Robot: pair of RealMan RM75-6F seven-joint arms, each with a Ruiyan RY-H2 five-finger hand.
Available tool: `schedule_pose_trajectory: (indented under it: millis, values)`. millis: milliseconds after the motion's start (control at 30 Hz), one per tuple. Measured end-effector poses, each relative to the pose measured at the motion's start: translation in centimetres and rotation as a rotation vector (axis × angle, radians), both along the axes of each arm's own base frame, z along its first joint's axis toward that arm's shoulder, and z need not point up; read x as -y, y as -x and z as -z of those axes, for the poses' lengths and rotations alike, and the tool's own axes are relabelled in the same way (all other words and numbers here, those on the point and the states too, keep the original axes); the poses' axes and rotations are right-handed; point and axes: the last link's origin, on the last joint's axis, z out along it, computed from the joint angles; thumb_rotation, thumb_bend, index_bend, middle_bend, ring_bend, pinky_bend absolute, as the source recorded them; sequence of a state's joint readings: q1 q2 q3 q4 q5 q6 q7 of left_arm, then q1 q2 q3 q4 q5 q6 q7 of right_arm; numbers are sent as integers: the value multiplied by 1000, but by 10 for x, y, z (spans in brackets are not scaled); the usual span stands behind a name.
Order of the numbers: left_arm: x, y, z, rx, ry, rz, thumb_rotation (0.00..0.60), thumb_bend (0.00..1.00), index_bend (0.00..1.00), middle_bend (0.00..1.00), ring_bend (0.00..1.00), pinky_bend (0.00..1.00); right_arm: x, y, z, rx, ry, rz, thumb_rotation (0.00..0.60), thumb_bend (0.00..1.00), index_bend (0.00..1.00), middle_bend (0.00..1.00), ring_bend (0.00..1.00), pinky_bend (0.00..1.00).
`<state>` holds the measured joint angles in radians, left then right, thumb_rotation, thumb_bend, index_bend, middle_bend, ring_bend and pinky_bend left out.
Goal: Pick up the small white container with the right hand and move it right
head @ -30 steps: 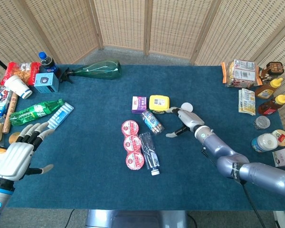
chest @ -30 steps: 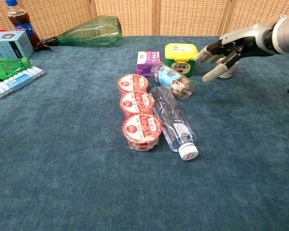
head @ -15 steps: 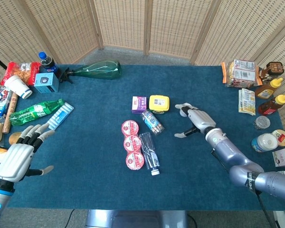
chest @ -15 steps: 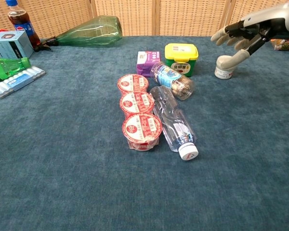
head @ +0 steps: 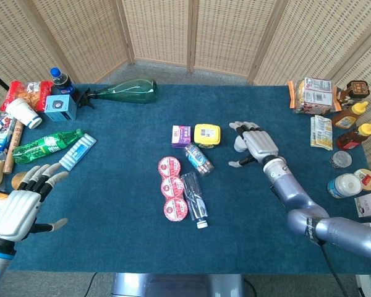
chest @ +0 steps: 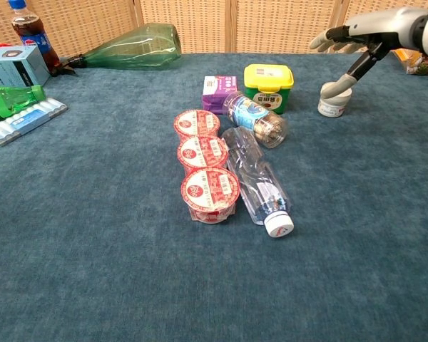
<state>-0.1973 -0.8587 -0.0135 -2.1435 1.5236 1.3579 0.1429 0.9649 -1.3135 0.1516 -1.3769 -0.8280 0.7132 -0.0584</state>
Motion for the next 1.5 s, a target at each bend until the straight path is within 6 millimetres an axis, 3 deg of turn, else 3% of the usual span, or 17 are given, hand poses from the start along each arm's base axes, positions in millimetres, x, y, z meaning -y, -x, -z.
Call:
schedule_pose_trajectory:
  millis: [300,600,700,867,1033,1200,1300,1400,1500]
  values:
    - [4,-2,-3,-10,-11,-3,600,102,151,0,0,0,25,12,15,-74,4,20,501,0,0,0,0,0]
    - [6,0,-5,-11,-19,-11,600,101,151,0,0,0,38,23,26,-112,-2,48,566,0,0,21,0,0]
    - [7,1,-5,-11,-24,-15,600,102,148,0,0,0,41,24,30,-107,-1,51,599,1,0,139,0,0]
    - [8,2,-6,-11,-26,-20,600,103,148,0,0,0,44,25,31,-113,0,51,600,0,0,296,0,0]
    - [7,2,-5,-12,-24,-18,600,102,136,0,0,0,45,27,31,-113,3,60,600,0,8,361,0,0]
    - [7,3,-5,-12,-25,-20,600,103,128,0,0,0,47,28,32,-117,9,63,600,0,80,434,6,0]
    - [8,3,-6,-13,-27,-24,600,102,127,0,0,0,50,29,31,-123,17,67,600,0,153,513,72,0]
    - [9,5,-7,-15,-33,-30,600,102,128,0,0,0,52,31,32,-127,24,75,600,0,272,651,212,2]
    - [10,6,-8,-16,-35,-34,600,101,128,0,0,0,52,35,32,-127,24,85,600,0,378,774,352,109]
